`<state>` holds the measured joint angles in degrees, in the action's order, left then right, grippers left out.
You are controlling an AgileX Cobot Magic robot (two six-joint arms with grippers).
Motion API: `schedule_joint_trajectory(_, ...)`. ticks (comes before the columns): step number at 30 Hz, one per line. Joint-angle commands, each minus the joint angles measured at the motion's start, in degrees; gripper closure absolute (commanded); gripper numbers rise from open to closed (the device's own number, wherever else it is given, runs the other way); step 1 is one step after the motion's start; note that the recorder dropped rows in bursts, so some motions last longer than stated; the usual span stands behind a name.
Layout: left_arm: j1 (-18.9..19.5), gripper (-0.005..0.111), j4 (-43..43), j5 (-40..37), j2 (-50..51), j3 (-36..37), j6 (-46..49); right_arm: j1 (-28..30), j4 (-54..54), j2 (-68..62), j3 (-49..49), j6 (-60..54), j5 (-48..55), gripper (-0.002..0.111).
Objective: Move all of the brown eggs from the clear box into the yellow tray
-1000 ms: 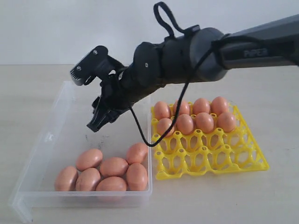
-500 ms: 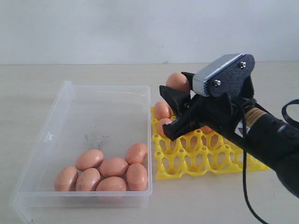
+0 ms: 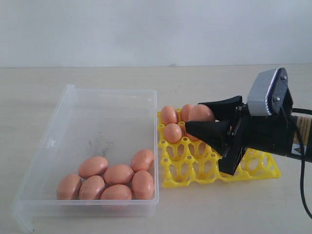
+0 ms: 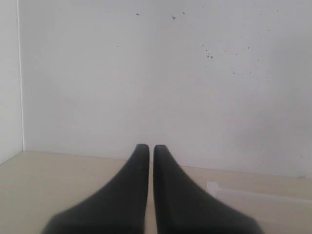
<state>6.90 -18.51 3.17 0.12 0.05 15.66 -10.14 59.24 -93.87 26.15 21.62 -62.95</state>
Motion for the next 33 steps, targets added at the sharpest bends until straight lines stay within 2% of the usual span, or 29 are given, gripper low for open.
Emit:
schedule_joint_trajectory(1,-0.1,0.103,0.2,-0.2,-0.1,-0.1,0.3,1.0,5.6,-6.7,2.5,1.3,-5.7,0.109)
schedule_joint_trajectory(12,-0.1,0.103,0.2,-0.2,-0.1,-0.1,0.3,1.0,7.1,-21.7,10.1,1.0,-7.0,0.109)
schedule_joint_trajectory(23,-0.1,0.103,0.2,-0.2,-0.1,-0.1,0.3,0.8,9.8,-24.1,14.5,4.1,-7.0,0.109)
schedule_joint_trajectory(27,-0.1,0.103,0.2,-0.2,-0.1,-0.1,0.3,-1.4,10.1,-24.1,16.1,5.5,-7.0,0.109)
schedule_joint_trajectory(33,-0.1,0.103,0.2,-0.2,-0.1,-0.1,0.3,-6.4,9.5,-24.1,18.8,6.5,-1.7,0.109)
